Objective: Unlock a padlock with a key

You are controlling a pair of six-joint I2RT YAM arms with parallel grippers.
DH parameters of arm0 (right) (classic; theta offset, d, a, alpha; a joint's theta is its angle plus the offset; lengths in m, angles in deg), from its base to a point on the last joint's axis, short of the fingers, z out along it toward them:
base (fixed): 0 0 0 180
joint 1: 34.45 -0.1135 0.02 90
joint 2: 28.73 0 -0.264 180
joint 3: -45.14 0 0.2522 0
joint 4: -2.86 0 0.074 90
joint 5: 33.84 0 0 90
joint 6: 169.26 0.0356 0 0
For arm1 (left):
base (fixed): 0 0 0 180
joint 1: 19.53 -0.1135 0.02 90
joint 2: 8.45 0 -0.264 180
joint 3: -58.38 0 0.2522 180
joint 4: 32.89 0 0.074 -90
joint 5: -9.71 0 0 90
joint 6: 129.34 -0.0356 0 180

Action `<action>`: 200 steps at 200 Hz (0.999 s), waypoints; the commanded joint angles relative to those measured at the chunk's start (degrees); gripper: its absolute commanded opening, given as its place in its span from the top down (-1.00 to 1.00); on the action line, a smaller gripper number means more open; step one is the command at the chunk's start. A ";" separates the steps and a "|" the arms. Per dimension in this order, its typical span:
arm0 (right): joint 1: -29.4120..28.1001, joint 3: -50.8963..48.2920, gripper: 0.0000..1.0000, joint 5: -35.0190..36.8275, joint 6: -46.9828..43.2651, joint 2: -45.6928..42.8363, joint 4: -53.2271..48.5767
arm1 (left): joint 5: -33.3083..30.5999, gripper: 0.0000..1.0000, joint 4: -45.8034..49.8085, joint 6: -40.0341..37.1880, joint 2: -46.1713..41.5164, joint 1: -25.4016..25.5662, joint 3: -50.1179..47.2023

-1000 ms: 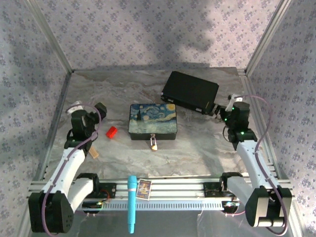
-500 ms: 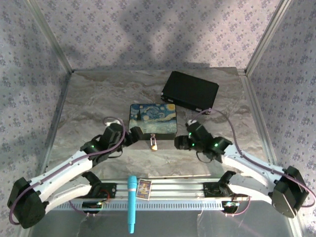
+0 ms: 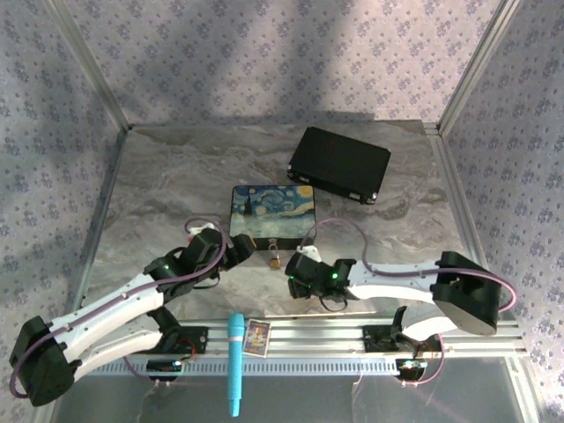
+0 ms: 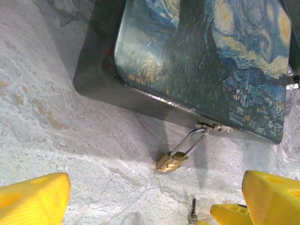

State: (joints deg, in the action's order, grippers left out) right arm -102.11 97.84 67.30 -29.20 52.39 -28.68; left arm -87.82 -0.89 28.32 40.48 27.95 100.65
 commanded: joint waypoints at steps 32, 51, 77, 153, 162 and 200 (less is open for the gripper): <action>-3.22 5.20 0.15 5.94 5.48 4.49 -5.85 | -1.46 -0.88 -0.13 1.78 -1.58 0.71 -1.25; -3.89 5.63 0.14 6.88 6.68 4.97 -8.17 | -1.52 -0.88 0.02 1.95 -2.23 0.80 -1.68; -4.02 4.94 0.17 6.34 7.63 5.92 -7.20 | -2.43 -0.88 0.17 2.11 -2.92 0.83 -2.07; -4.43 5.57 0.54 3.80 7.59 11.21 -6.36 | -4.90 -0.88 0.04 2.48 -2.78 0.85 -1.49; -4.26 5.21 0.65 3.60 7.51 11.09 -5.92 | -5.03 -0.87 -0.21 2.48 -2.60 0.85 -1.37; -2.99 2.87 1.00 2.40 4.79 7.83 -5.39 | -4.29 -0.83 1.06 1.52 -1.34 0.86 -0.22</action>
State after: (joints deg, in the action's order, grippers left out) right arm -105.78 103.50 72.59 -22.97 60.30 -33.79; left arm -91.10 -0.94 29.54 38.47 28.28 98.91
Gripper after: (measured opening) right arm 0.058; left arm 0.931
